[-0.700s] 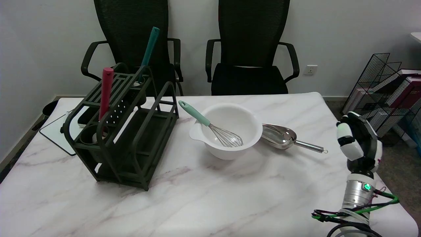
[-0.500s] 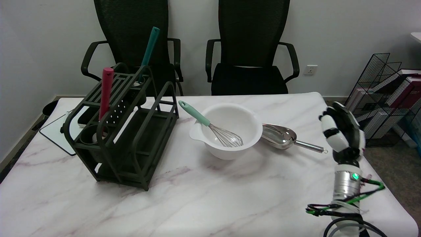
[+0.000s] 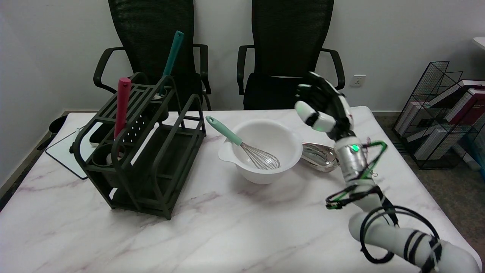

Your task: Pick up the whisk.

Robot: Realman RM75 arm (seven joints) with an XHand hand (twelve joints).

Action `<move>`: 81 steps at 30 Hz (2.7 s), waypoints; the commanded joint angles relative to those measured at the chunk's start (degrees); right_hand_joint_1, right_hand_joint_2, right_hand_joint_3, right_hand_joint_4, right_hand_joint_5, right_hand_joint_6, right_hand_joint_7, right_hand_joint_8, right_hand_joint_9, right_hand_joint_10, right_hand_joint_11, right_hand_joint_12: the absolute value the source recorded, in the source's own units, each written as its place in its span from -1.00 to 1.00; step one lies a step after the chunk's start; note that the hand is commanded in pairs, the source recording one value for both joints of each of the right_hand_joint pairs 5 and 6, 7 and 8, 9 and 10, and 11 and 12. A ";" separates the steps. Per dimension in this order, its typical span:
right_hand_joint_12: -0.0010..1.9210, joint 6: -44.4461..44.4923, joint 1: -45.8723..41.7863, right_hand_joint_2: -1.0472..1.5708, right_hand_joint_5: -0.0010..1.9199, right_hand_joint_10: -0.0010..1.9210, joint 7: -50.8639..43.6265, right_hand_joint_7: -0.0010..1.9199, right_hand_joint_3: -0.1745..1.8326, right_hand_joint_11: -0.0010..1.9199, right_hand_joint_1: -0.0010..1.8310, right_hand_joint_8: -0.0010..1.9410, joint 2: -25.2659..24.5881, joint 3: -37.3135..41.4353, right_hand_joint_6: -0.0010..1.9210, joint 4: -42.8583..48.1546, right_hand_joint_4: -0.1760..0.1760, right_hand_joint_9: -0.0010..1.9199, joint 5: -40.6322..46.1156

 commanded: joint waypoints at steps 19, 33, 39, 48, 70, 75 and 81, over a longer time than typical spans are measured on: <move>-0.39 -33.45 30.89 -0.31 -0.71 -0.42 -16.59 -0.39 0.44 -0.39 0.26 -0.39 -2.46 -16.55 -0.71 9.11 0.00 -0.42 -19.89; -0.42 -33.61 33.81 -0.37 -0.71 -0.44 -16.54 -0.40 0.49 -0.42 0.26 -0.41 -6.96 -17.89 -0.71 16.79 0.00 -0.44 -21.97; -0.42 -33.74 32.64 -0.36 -0.72 -0.43 -16.59 -0.39 0.47 -0.42 0.26 -0.40 -8.40 -17.97 -0.72 16.99 0.00 -0.43 -21.97; -0.40 -35.53 31.33 -0.32 -0.74 -0.40 -16.59 -0.37 0.44 -0.40 0.27 -0.37 -9.89 -17.97 -0.74 16.11 0.00 -0.40 -21.94; -0.18 -36.72 30.88 -0.20 -0.73 -0.31 -16.59 -0.29 0.41 -0.18 0.29 -0.30 -11.34 -17.57 -0.73 15.69 0.00 -0.30 -21.89; 0.04 -36.72 30.48 -0.17 -0.71 -0.26 -16.59 -0.27 0.40 0.04 0.29 -0.28 -11.18 -17.38 -0.71 15.39 0.00 -0.26 -21.65; 0.16 -36.46 30.18 -0.12 -0.69 -0.19 -16.59 -0.24 0.38 0.16 0.29 -0.25 -11.02 -17.14 -0.69 15.31 0.00 -0.19 -21.49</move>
